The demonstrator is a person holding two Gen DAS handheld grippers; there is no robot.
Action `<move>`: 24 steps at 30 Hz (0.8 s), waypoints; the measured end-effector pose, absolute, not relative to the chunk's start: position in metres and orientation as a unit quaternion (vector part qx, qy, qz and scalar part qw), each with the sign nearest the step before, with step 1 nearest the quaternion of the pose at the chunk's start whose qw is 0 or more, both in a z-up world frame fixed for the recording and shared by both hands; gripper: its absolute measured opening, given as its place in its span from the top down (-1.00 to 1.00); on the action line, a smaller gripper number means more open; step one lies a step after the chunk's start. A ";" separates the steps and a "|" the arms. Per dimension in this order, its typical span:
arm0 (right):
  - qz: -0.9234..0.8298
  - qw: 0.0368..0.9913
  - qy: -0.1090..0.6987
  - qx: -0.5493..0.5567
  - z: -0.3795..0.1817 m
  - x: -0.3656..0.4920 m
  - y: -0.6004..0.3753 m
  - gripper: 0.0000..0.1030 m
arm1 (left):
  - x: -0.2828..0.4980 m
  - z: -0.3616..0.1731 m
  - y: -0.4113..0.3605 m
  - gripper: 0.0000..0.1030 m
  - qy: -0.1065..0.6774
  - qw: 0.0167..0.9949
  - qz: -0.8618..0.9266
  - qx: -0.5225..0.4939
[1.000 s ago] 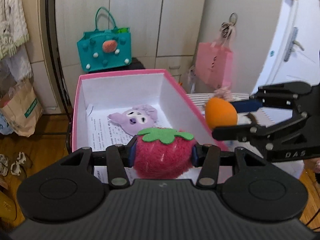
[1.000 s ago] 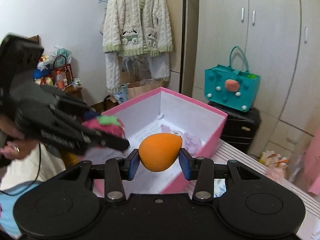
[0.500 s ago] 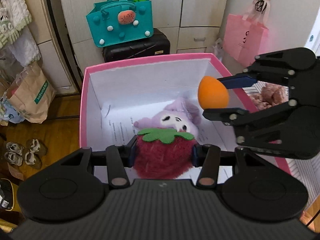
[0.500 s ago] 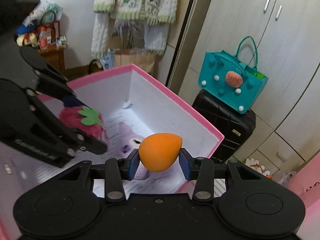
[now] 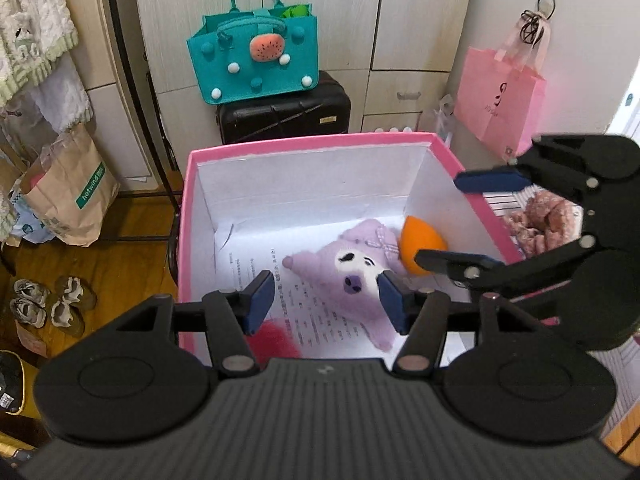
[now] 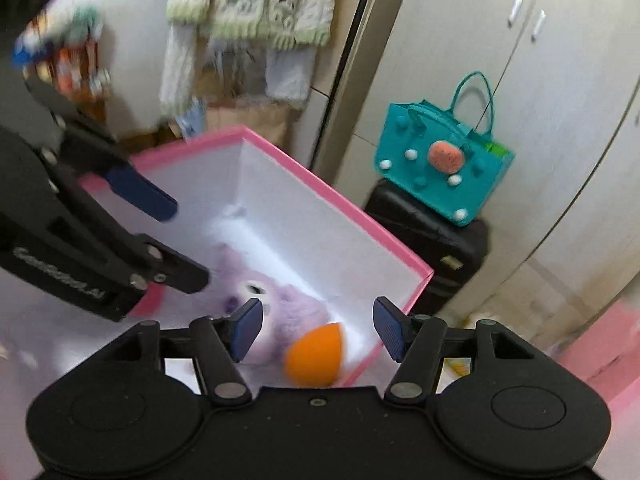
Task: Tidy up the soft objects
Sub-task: 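Open both grippers to drop strawberry and ball into the box, then move the left gripper toward the white plush toy on the tissue pack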
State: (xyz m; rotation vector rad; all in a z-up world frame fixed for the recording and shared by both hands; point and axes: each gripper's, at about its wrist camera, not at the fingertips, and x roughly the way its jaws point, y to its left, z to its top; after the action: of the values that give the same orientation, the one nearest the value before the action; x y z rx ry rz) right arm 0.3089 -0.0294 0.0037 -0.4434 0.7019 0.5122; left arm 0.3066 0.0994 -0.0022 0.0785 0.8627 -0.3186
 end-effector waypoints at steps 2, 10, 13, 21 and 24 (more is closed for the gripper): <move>0.251 0.888 0.343 -0.176 0.013 0.298 -0.040 -0.28 | 0.296 0.005 0.101 -0.16 0.414 0.895 -0.157 0.046; 0.303 0.884 0.349 -0.070 0.048 0.260 -0.076 -0.29 | 0.246 0.038 0.102 -0.28 0.389 0.901 -0.179 0.069; 0.305 0.886 0.343 -0.068 0.060 0.247 -0.078 -0.30 | 0.222 0.051 0.100 -0.31 0.374 0.905 -0.190 0.079; 0.310 0.879 0.359 -0.044 0.082 0.199 -0.100 -0.30 | 0.160 0.083 0.082 -0.31 0.342 0.904 -0.228 0.117; 0.309 0.880 0.358 -0.038 0.088 0.177 -0.111 -0.30 | 0.140 0.090 0.074 -0.32 0.338 0.901 -0.241 0.126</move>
State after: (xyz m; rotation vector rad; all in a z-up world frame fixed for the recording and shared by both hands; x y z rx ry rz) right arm 0.1769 -0.1114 0.0884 -0.0802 0.7459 0.6435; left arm 0.1403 0.0742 0.0903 0.2612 0.6991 -0.4985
